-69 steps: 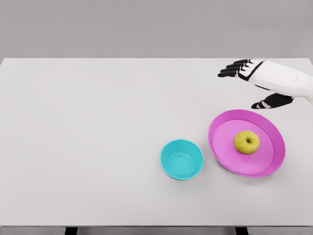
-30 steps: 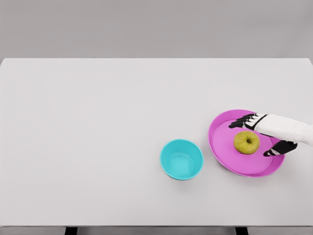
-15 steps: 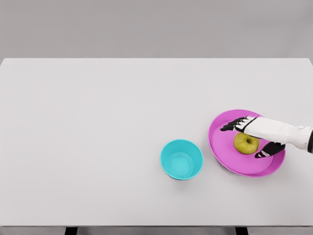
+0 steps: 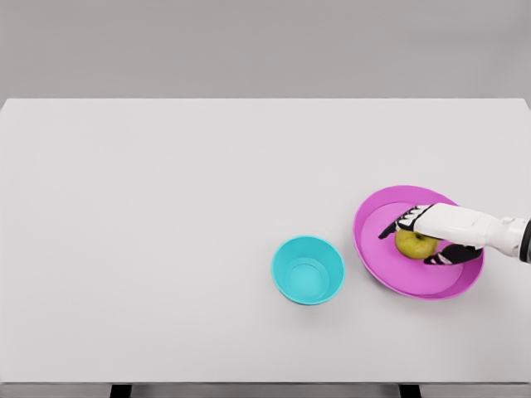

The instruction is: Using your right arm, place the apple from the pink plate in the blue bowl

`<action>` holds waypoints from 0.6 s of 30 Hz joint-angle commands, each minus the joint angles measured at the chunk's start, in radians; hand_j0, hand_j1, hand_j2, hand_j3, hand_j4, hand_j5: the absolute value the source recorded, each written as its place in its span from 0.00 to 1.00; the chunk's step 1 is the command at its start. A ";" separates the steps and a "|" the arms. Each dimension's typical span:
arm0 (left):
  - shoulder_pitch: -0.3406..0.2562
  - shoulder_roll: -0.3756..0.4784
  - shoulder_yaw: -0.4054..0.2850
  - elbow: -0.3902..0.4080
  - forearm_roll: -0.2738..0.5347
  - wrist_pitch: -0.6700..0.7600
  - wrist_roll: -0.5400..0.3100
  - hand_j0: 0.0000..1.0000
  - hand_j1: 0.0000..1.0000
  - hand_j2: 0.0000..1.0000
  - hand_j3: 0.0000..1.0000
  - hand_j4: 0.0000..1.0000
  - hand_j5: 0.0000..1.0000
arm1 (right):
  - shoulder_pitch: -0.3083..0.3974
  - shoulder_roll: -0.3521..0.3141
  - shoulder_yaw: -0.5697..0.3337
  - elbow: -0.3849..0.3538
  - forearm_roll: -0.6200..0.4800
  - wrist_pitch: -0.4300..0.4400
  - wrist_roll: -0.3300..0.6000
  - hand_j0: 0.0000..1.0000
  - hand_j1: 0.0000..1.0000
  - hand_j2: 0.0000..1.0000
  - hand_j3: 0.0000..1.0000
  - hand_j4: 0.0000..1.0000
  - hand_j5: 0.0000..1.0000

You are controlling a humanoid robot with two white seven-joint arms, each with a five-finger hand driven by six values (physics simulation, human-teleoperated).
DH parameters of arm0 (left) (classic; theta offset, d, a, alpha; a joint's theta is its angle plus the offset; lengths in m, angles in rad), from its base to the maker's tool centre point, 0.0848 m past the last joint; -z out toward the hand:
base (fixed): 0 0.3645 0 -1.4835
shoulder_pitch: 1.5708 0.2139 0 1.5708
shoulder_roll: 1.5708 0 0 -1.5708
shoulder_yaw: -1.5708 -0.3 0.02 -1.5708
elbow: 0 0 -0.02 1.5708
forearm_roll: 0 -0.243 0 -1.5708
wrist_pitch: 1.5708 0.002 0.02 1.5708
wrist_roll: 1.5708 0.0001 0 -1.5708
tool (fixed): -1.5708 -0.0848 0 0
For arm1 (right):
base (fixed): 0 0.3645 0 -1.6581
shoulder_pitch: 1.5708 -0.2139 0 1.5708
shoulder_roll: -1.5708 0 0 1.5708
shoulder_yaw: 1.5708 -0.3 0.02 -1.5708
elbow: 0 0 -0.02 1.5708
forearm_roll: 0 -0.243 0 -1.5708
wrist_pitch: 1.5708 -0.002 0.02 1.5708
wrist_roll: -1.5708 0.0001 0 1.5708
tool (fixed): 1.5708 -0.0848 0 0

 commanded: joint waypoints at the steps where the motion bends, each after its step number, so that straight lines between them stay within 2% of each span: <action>1: 0.000 0.000 0.000 0.000 -0.001 0.000 0.000 1.00 1.00 1.00 1.00 1.00 1.00 | 0.000 0.007 -0.009 0.022 -0.004 -0.043 0.000 0.40 0.40 0.40 0.40 0.40 0.40; 11: 0.000 0.000 0.000 0.000 -0.001 -0.001 0.000 1.00 1.00 1.00 1.00 1.00 1.00 | -0.002 0.027 -0.019 0.019 -0.003 -0.048 0.000 0.40 0.40 0.40 0.40 0.40 0.40; 16: 0.000 0.000 0.000 0.001 -0.001 0.000 0.000 1.00 1.00 1.00 1.00 1.00 1.00 | -0.003 0.022 -0.079 -0.073 -0.007 -0.048 0.000 0.40 0.40 0.40 0.40 0.40 0.40; 18: 0.000 0.000 0.000 0.001 -0.001 0.000 0.000 1.00 1.00 1.00 1.00 1.00 1.00 | -0.005 0.025 -0.087 -0.090 -0.009 -0.074 0.000 0.40 0.40 0.40 0.40 0.40 0.40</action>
